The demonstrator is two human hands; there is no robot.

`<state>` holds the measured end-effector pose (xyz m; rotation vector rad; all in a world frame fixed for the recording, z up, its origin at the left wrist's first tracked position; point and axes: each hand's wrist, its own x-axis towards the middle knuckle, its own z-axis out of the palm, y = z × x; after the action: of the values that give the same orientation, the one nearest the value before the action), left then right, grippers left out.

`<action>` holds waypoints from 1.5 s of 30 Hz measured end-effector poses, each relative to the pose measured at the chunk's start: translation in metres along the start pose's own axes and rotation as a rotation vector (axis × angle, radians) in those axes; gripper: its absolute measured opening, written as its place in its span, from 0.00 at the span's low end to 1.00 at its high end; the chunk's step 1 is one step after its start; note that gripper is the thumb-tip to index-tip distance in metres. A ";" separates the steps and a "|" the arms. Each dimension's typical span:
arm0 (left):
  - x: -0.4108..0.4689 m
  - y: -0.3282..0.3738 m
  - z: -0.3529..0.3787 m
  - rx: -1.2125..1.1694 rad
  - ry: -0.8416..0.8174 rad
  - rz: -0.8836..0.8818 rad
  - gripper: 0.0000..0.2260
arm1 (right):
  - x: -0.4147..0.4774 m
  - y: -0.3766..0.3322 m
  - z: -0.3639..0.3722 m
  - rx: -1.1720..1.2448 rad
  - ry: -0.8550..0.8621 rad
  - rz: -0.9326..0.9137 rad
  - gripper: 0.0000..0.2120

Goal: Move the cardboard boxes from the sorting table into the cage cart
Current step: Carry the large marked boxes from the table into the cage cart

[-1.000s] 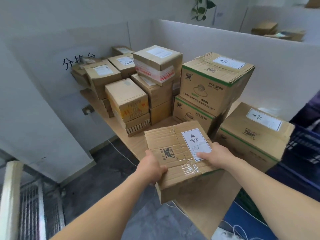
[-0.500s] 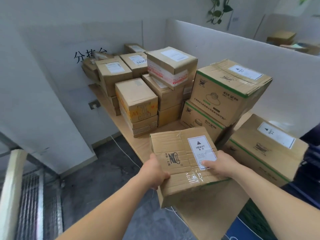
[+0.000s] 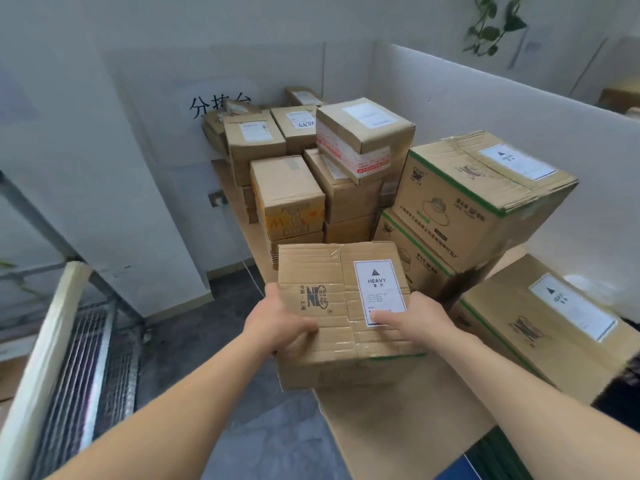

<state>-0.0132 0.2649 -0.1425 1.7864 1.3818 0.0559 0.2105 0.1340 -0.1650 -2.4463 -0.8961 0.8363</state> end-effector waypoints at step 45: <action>-0.025 -0.140 -0.204 -0.173 0.490 -0.219 0.40 | -0.005 -0.278 0.085 -0.224 -0.121 -0.492 0.22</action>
<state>-0.2337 0.3673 -0.0909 1.5237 1.8476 0.5086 0.0292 0.3427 -0.0744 -2.2088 -1.6266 0.7352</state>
